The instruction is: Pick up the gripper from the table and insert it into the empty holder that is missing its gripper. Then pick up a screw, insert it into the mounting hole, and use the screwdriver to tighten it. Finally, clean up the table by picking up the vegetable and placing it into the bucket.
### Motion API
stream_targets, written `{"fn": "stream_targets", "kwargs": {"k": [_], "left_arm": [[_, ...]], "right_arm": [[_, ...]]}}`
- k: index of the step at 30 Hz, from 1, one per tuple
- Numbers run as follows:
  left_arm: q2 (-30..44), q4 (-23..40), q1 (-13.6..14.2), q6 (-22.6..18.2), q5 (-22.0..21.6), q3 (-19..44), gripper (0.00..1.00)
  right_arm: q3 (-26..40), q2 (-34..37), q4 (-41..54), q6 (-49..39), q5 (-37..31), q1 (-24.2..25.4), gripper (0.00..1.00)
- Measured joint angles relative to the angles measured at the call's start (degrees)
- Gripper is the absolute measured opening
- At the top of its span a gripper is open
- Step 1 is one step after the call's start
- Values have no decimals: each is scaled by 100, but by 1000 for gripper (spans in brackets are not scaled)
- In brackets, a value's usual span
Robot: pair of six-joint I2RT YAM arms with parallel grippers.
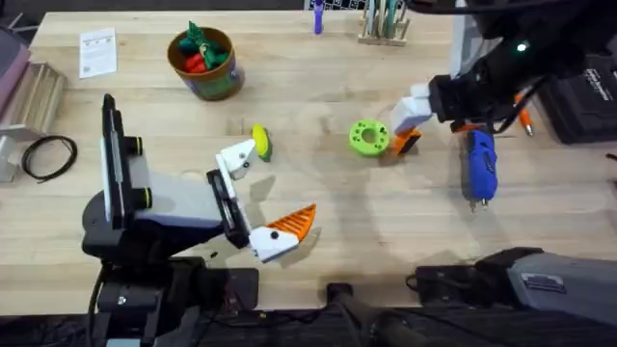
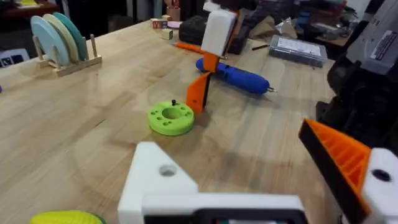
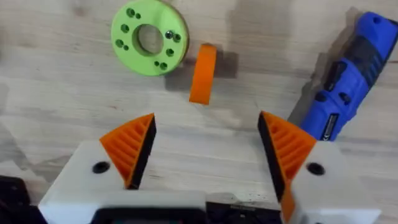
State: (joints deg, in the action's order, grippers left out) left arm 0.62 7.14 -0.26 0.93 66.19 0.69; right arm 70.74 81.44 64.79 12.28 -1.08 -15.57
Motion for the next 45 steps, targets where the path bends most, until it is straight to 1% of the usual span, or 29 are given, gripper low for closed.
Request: {"fn": "stream_targets", "kwargs": {"k": [3, 6, 7, 15, 17, 18, 29, 32, 36, 39, 42, 45], "left_arm": [[0, 1, 1, 0, -1, 0, 985], [0, 0, 0, 0, -1, 0, 985], [0, 0, 1, 0, 0, 0, 985], [0, 0, -1, 0, -1, 0, 985], [0, 0, 1, 0, -2, 0, 985], [0, 0, -2, 0, 0, 0, 985], [0, 0, 1, 0, -2, 0, 985], [0, 0, 0, 0, -2, 0, 985], [0, 0, -2, 0, -1, 0, 985], [0, 0, -2, 0, -2, 0, 985], [0, 0, 1, 0, 0, 0, 985], [0, 0, 1, 2, 0, 0, 985]], "right_arm": [[-2, 219, 40, -117, -7, 0, 979], [-9, 471, 49, -91, -28, 0, 914], [-9, 542, 43, -10, -66, 0, 909], [-9, 707, -83, 598, -223, 0, 908], [-9, 748, -147, 670, -212, 0, 909], [-9, 860, -299, 735, -91, 0, 898], [-9, 1138, -501, 814, 73, 0, 870], [-9, 1152, -538, 831, 75, 0, 830], [-9, 1152, -530, 832, 75, 0, 689], [-9, 1152, -524, 826, 70, 0, 523], [-9, 1152, -521, 827, 59, 0, 336], [-9, 1152, -524, 816, 50, 0, 97]]}}
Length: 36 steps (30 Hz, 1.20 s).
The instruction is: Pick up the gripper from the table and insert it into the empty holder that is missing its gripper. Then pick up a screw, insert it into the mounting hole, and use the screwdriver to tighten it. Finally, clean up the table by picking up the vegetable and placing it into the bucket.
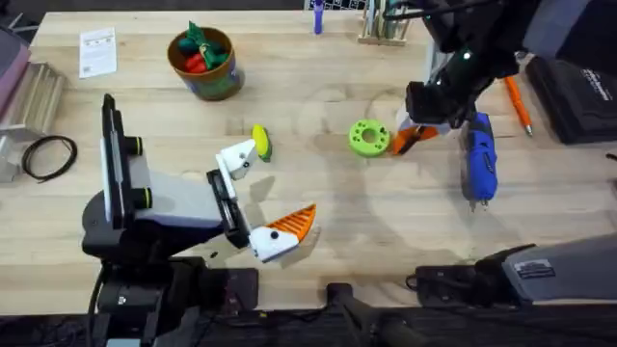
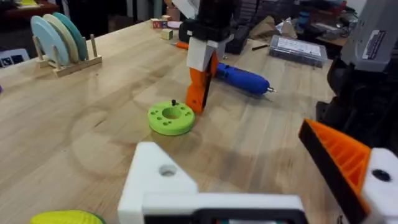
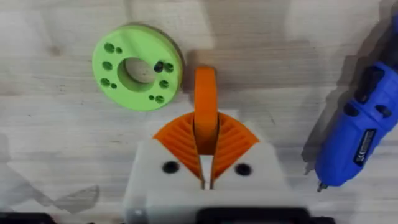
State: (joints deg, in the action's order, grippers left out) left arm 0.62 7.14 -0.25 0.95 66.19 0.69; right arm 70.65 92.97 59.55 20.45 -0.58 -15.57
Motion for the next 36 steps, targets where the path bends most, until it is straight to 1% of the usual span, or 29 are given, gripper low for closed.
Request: {"fn": "stream_targets", "kwargs": {"k": [1, 2, 11, 15, 18, 23, 27, 31, 36], "left_arm": [[0, 0, 0, -1, 0, 0, 985], [0, 0, -2, -2, -2, 0, 985], [0, 0, 0, -1, -1, 0, 985], [0, 0, -1, -2, -1, 0, 985], [0, 0, 0, -2, 0, 0, 985], [0, 0, 0, -2, 0, 0, 985], [0, 0, -1, -1, 0, 0, 985], [0, 0, -1, -1, -1, 0, 985], [2, 0, -2, -2, -2, 0, 985]], "right_arm": [[0, 1, 0, 10, -4, 0, 28], [0, 1, -2, 11, -4, 0, 14], [0, 0, 24, 9, -2, 0, 10], [0, -146, 198, 4, -4, 0, 9], [2, -525, 303, -49, -4, 0, 9], [66, -1429, 368, -100, -2, 0, 9], [92, -2014, 350, -118, 5, 0, 9], [95, -2294, 101, -119, 275, 2, 9], [98, -2270, -221, -142, 1081, 2, 9]]}}
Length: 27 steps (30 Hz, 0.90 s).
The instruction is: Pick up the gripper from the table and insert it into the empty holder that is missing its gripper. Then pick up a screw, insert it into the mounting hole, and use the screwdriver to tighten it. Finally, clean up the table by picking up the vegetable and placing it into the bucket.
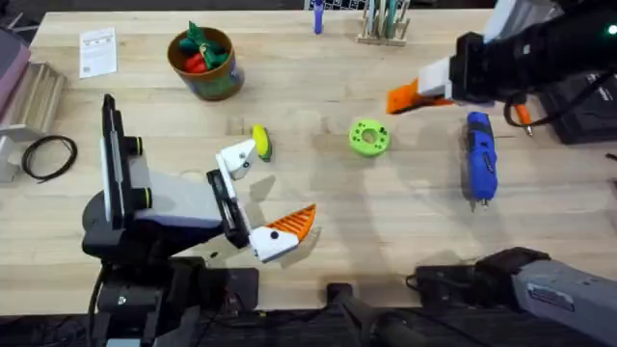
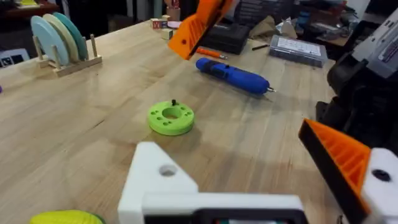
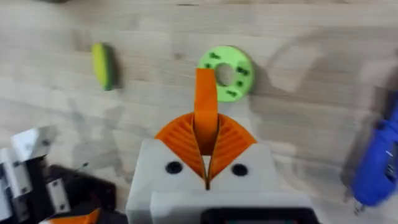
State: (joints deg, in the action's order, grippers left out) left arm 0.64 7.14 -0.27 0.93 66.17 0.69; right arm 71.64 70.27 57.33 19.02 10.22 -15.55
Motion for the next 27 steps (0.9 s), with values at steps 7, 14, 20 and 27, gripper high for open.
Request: {"fn": "stream_targets", "kwargs": {"k": [7, 14, 20, 27], "left_arm": [[-2, 0, 2, 0, 2, 0, 985], [-2, 0, 1, 1, 2, 0, 985], [-2, 0, 2, 2, 0, 0, 986], [-2, 0, 0, 0, 0, 0, 985]], "right_arm": [[-36, 99, -866, -544, 1505, 0, 8], [-826, 110, -2187, -761, 3216, 4, 8], [-1531, 332, -3018, -783, 4647, 26, 8], [-1687, 1196, -3844, -455, 5861, 37, 8]]}}
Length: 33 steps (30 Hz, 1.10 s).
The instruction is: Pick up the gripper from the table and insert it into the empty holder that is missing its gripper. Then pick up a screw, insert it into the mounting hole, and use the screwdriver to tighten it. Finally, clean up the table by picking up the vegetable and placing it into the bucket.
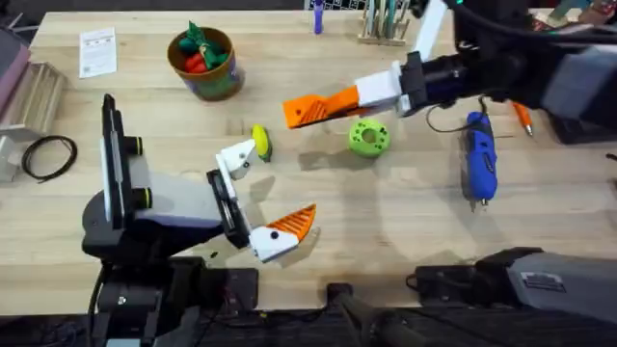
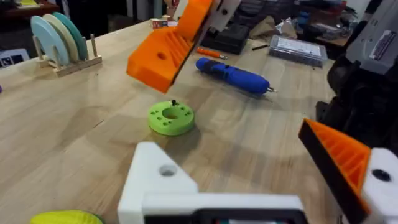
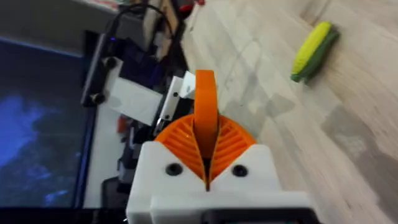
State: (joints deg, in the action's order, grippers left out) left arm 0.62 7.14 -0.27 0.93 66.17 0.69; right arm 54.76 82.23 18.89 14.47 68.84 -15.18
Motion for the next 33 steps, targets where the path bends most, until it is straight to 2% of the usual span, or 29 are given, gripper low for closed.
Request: {"fn": "stream_targets", "kwargs": {"k": [4, 7, 10, 14, 17, 20, 23, 33], "left_arm": [[0, 0, 0, 2, 0, 0, 985], [0, 0, 0, 0, 0, 0, 985], [2, 0, 2, 0, 0, 0, 985], [0, 0, 0, 2, 0, 0, 985], [0, 0, 2, 2, 0, 0, 985], [0, 0, 2, 2, 0, 0, 985], [0, 0, 1, 2, 0, 0, 985], [0, 0, 2, 1, 0, 0, 986]], "right_arm": [[-16, 456, -774, 359, 588, 0, 8], [-84, 681, -1875, 867, 931, 0, 8], [-286, 779, -3648, 1719, 1196, 0, 8], [-649, 906, -6727, 3545, 1545, 31, 8], [-883, 1085, -8190, 4924, 1742, 78, 8], [-1035, 1322, -8488, 5759, 1829, 114, 8], [-1128, 1597, -8484, 6237, 1841, 129, 8], [-1147, 1710, -8290, 6368, 1842, 127, 8]]}}
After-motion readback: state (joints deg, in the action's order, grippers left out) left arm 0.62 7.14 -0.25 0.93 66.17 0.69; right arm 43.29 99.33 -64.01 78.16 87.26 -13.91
